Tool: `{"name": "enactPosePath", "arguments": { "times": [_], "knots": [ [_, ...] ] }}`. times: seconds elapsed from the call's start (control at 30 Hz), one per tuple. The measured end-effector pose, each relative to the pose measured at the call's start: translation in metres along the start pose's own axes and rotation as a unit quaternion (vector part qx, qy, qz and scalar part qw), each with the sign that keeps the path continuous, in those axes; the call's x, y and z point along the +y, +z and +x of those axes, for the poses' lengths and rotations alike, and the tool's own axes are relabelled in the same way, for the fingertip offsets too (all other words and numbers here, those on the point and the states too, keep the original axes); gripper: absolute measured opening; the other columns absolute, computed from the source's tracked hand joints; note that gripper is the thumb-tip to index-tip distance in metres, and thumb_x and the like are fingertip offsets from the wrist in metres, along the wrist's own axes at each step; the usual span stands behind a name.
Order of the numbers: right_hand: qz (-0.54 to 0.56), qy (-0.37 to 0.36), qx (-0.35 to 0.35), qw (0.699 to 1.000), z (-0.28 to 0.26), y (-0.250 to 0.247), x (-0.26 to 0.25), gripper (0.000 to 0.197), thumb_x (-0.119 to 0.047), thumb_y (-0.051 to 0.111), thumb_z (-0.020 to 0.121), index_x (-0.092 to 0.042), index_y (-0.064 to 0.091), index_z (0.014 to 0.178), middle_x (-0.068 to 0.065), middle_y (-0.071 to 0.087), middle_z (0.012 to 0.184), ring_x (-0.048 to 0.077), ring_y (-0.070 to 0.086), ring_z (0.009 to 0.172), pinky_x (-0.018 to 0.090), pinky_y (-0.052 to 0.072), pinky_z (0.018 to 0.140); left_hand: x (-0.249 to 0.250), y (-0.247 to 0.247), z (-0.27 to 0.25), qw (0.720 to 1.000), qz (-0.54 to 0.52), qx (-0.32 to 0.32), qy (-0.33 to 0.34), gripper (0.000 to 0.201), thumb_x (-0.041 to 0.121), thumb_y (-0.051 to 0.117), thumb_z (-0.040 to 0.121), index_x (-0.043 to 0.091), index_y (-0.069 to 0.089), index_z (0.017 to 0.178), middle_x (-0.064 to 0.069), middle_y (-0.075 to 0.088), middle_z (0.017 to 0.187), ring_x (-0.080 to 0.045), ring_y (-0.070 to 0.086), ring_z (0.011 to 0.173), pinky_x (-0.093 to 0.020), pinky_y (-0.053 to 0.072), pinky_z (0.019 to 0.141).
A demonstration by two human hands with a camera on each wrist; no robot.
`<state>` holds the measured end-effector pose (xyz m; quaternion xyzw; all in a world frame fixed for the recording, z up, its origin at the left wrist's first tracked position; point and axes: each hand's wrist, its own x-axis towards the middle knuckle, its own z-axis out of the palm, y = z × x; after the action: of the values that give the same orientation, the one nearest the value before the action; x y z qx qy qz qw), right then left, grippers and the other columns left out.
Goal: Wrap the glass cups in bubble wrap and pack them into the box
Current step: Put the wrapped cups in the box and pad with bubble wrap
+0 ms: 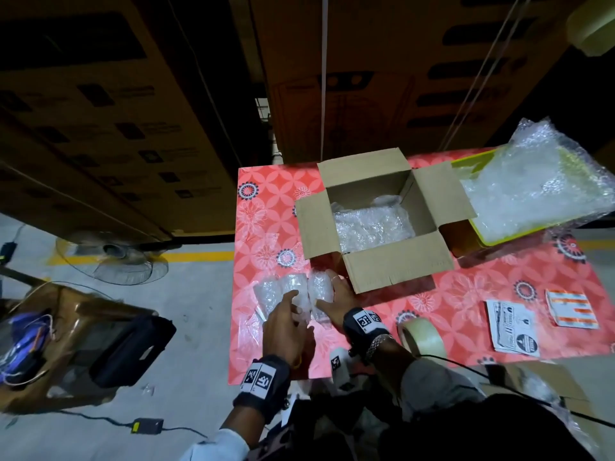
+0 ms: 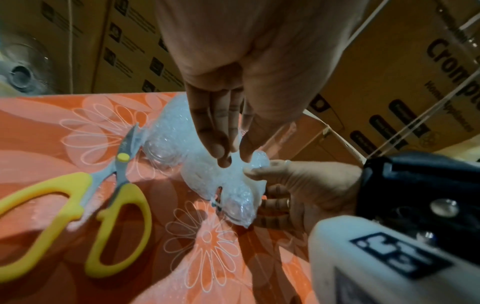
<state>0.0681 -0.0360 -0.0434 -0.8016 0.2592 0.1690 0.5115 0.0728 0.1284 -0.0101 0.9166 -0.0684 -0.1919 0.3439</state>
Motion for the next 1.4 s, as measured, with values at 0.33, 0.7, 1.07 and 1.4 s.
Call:
{"name": "enactPosePath", "arguments": {
  "times": [0.33, 0.7, 1.07, 1.4],
  "knots": [
    [0.065, -0.004, 0.015, 0.998, -0.005, 0.004, 0.005, 0.064, -0.006, 0.074, 0.082, -0.021, 0.047, 0.138, 0.004, 0.057, 0.126, 0.027, 0.059, 0.116, 0.040, 0.051, 0.098, -0.025, -0.035, 0.001, 0.999, 0.017, 0.024, -0.022, 0.061, 0.009, 0.074, 0.089, 0.022, 0.052, 0.144, -0.003, 0.072, 0.119, -0.026, 0.069, 0.103, -0.030, 0.050, 0.085],
    [0.173, -0.039, -0.124, 0.976, -0.095, -0.025, -0.024, 0.051, -0.002, 0.076, 0.088, -0.019, 0.053, 0.131, 0.000, 0.068, 0.115, 0.009, 0.072, 0.089, 0.043, 0.059, 0.091, -0.038, -0.071, 0.011, 0.998, -0.035, 0.045, 0.003, 0.055, 0.005, 0.076, 0.089, 0.031, 0.057, 0.134, 0.006, 0.071, 0.106, -0.012, 0.069, 0.083, -0.011, 0.043, 0.065],
    [0.176, -0.142, -0.009, 0.974, -0.116, -0.138, -0.088, 0.044, -0.002, 0.075, 0.089, -0.023, 0.055, 0.121, -0.014, 0.071, 0.106, -0.005, 0.068, 0.088, 0.013, 0.051, 0.076, 0.041, -0.070, 0.038, 0.993, -0.041, 0.021, 0.107, 0.065, 0.029, 0.088, 0.082, 0.026, 0.056, 0.139, 0.001, 0.067, 0.122, -0.016, 0.066, 0.104, -0.032, 0.053, 0.086],
    [0.034, -0.108, 0.012, 0.993, -0.013, -0.214, -0.118, 0.051, -0.006, 0.081, 0.083, -0.006, 0.055, 0.128, 0.006, 0.067, 0.114, 0.014, 0.067, 0.096, 0.019, 0.057, 0.070, 0.116, -0.022, 0.071, 0.991, 0.002, 0.013, 0.136, 0.115, 0.053, 0.093, 0.066, 0.029, 0.030, 0.159, 0.001, 0.019, 0.168, -0.024, 0.024, 0.151, -0.043, 0.032, 0.122]
  ]
}}
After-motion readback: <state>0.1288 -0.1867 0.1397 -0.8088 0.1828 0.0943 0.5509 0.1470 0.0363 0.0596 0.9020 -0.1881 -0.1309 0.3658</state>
